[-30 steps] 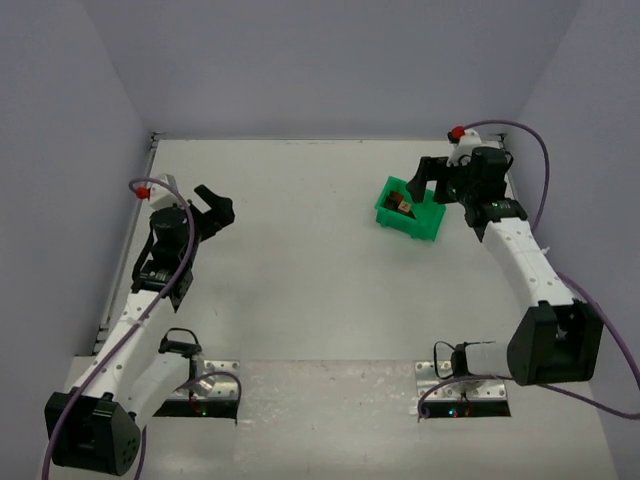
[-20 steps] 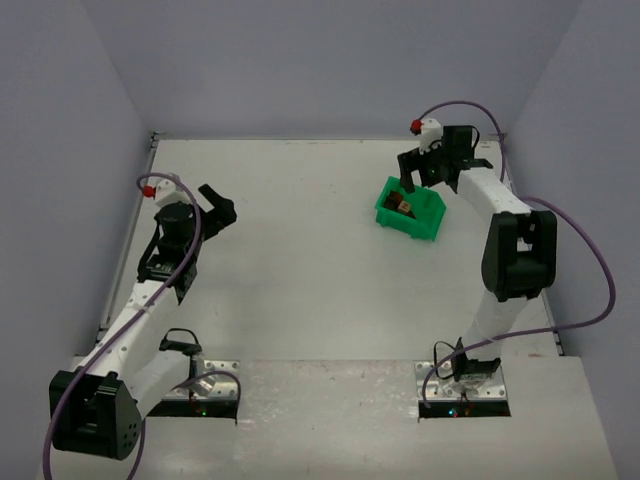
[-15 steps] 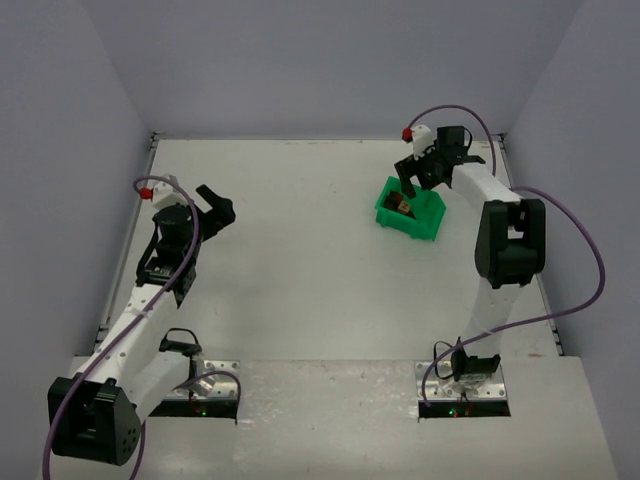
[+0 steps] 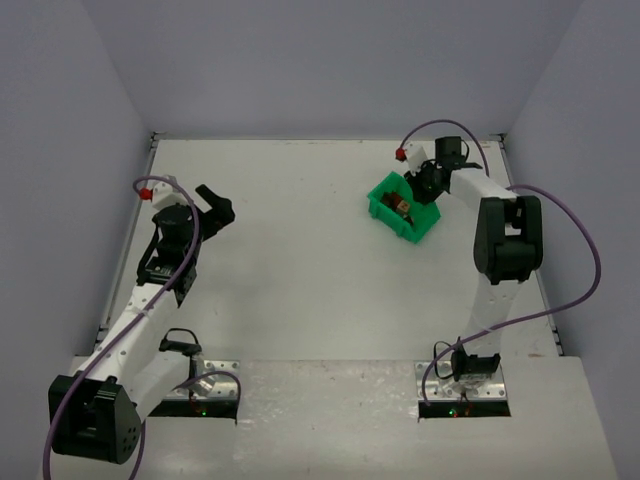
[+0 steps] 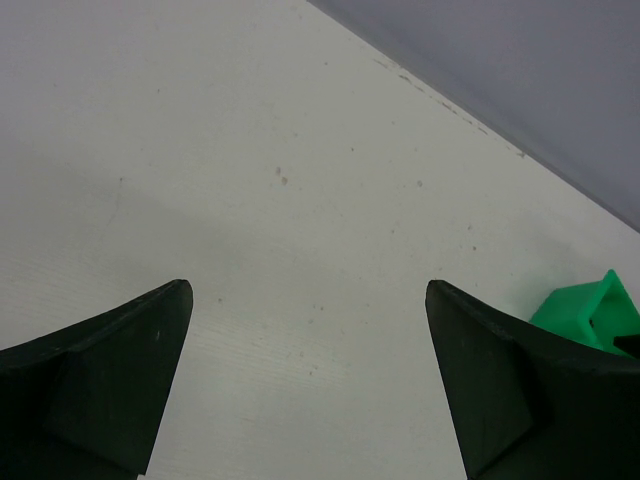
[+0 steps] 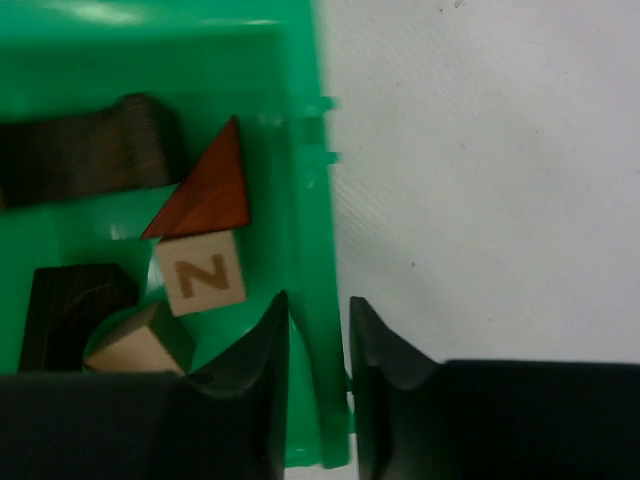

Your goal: Build the wood block tower

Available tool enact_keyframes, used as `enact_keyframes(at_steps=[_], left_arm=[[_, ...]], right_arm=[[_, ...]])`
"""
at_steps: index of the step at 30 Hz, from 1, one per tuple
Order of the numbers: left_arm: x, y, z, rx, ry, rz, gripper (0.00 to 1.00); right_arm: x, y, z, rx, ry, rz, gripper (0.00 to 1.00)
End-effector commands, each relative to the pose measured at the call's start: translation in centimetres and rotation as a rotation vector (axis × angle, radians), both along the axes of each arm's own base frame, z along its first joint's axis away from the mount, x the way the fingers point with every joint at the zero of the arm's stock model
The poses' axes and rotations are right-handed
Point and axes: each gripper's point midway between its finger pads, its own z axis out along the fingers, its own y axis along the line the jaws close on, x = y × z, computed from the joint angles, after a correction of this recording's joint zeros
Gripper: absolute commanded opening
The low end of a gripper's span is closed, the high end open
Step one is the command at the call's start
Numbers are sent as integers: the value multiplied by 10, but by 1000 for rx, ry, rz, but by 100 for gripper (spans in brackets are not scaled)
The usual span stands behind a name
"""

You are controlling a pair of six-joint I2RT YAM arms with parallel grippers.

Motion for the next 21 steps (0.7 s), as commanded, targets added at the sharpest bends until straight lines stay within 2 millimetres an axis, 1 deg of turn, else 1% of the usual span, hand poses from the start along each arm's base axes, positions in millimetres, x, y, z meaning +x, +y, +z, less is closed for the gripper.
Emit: enact_keyframes(at_steps=[1,2,3,6,8,9,11,14,16,18,19,21], left_arm=[[3,5,13,-7,-48,26,100],[1,6,14,-7,-50,30,100],[0,6,15,-7,-53,33,100],[-2,9,17,-7,-61,46,100],[-4,10,18,-8,-62,52,100],[-5,10,19,-8,-66,54,100],[-8,12,21,-8,-72,67,100],[-11,16,25,-7,-83,88,100],[-12,18,28,-8,-95,100,100],[-15,20,22,-3,-66,106,100],[-16,20,21,-3,-64,107,100],[-17,20,22,-2,-64,110,100]], right_arm=[[-6,-3,20,-52,-57,64,10],[-9,1,27,-58,-74,84,3],[-12,6,36,-68,-101,108,0],[-22,22,54,-135,-193,168,0],[-27,33,68,-256,-275,197,0],[-27,35,70,-272,-286,200,0],[-31,43,82,-405,-329,224,0],[-33,49,103,-591,-401,198,0],[-34,52,113,-691,-436,193,0],[-37,59,117,-754,-457,215,0],[-37,59,123,-805,-482,204,0],[-37,53,135,-915,-519,156,0]])
